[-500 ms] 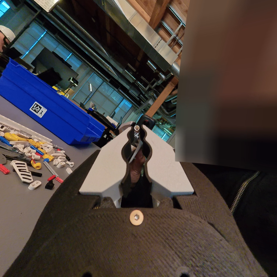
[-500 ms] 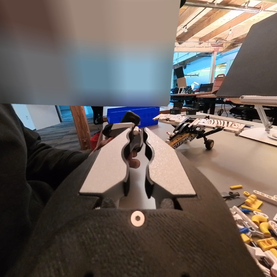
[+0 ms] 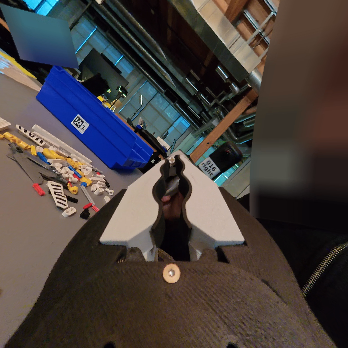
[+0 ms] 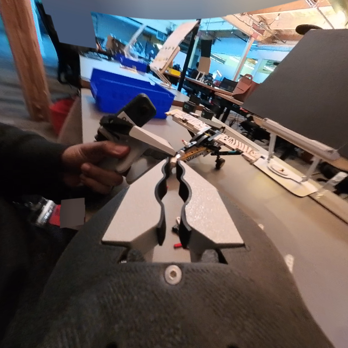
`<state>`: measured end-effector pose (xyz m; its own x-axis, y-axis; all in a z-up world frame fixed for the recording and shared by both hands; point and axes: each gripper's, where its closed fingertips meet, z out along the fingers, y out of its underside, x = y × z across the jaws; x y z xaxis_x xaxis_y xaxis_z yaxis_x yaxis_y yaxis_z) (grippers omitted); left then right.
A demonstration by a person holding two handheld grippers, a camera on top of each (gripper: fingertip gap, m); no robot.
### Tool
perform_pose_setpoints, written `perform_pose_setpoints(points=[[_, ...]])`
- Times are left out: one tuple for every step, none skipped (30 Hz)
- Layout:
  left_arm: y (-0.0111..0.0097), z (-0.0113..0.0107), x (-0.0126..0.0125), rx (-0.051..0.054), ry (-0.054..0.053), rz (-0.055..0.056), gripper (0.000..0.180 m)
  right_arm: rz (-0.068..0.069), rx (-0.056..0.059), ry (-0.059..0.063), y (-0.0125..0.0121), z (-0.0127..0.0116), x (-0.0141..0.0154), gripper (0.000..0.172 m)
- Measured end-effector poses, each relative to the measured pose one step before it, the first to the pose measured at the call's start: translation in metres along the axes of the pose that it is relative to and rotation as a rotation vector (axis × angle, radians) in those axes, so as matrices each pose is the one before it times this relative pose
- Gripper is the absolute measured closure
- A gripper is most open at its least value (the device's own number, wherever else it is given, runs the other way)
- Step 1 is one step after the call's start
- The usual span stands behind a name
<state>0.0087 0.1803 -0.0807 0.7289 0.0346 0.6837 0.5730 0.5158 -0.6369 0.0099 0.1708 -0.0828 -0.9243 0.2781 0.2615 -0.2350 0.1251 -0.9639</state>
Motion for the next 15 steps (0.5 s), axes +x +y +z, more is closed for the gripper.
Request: perform_pose_setpoints(points=[[0.00056, 0.00022, -0.00119, -0.003, -0.0061, -0.0112, 0.176, -0.0445, -0.0222, 0.0163, 0.0014, -0.00007, 0.00037, 0.167], [0.00061, 0.00022, -0.00129, -0.0029, -0.0036, -0.0177, 0.176, -0.0493, -0.0228, 0.02, 0.00152, 0.00007, 0.00041, 0.167], [0.00033, 0.00034, -0.00146, -0.0007, -0.0049, -0.0189, 0.176, -0.053, -0.0225, 0.0223, 0.00144, 0.00013, 0.00051, 0.167], [0.00027, 0.0001, -0.00106, 0.0013, -0.0026, -0.0183, 0.176, -0.0502, -0.019, 0.021, 0.00086, 0.00009, 0.00024, 0.167], [0.00017, 0.00024, -0.00069, 0.0025, 0.0006, -0.0204, 0.176, -0.0553, -0.0211, 0.0227, 0.00116, 0.0003, 0.00023, 0.167], [-0.00018, 0.00005, -0.00136, 0.0044, -0.0031, -0.0205, 0.176, -0.0619, -0.023, 0.0229, 0.00132, 0.00027, 0.00007, 0.167], [0.00001, 0.00007, -0.00086, 0.0011, 0.0016, -0.022, 0.176, -0.0594, -0.0202, 0.0213, 0.00073, 0.00019, 0.00014, 0.167], [-0.00002, 0.00016, -0.00041, 0.0008, 0.0054, -0.022, 0.176, -0.0526, -0.0171, 0.0204, 0.00059, 0.00034, 0.00003, 0.167], [-0.0004, -0.00011, -0.00033, 0.0036, 0.0025, -0.0109, 0.176, -0.0322, -0.009, 0.0126, -0.00007, 0.00028, -0.00003, 0.167], [-0.00036, -0.0003, 0.00051, 0.0015, 0.0063, -0.0026, 0.176, -0.0022, 0.0001, 0.0001, -0.00075, -0.0001, 0.00024, 0.167], [-0.00004, 0.00002, 0.00105, -0.0002, 0.0079, 0.0, 0.176, 0.0194, 0.0081, -0.0072, -0.0011, -0.00031, 0.00036, 0.167], [-0.00011, 0.00008, 0.00094, 0.0007, 0.0065, 0.0046, 0.176, 0.0286, 0.013, -0.0086, -0.00075, -0.00022, 0.00029, 0.167], [-0.00008, 0.00017, 0.00041, 0.0007, 0.0029, 0.0031, 0.176, 0.0285, 0.0126, -0.0065, -0.00021, -0.00003, 0.00027, 0.167], [-0.00019, -0.00001, -0.00005, 0.0011, -0.0005, 0.0018, 0.176, 0.0222, 0.0116, -0.0041, -0.00018, -0.00006, 0.00008, 0.166], [-0.00015, -0.00003, 0.00039, 0.0002, 0.0037, 0.001, 0.176, 0.0181, 0.0099, -0.0043, -0.00066, -0.00003, 0.0, 0.167]])
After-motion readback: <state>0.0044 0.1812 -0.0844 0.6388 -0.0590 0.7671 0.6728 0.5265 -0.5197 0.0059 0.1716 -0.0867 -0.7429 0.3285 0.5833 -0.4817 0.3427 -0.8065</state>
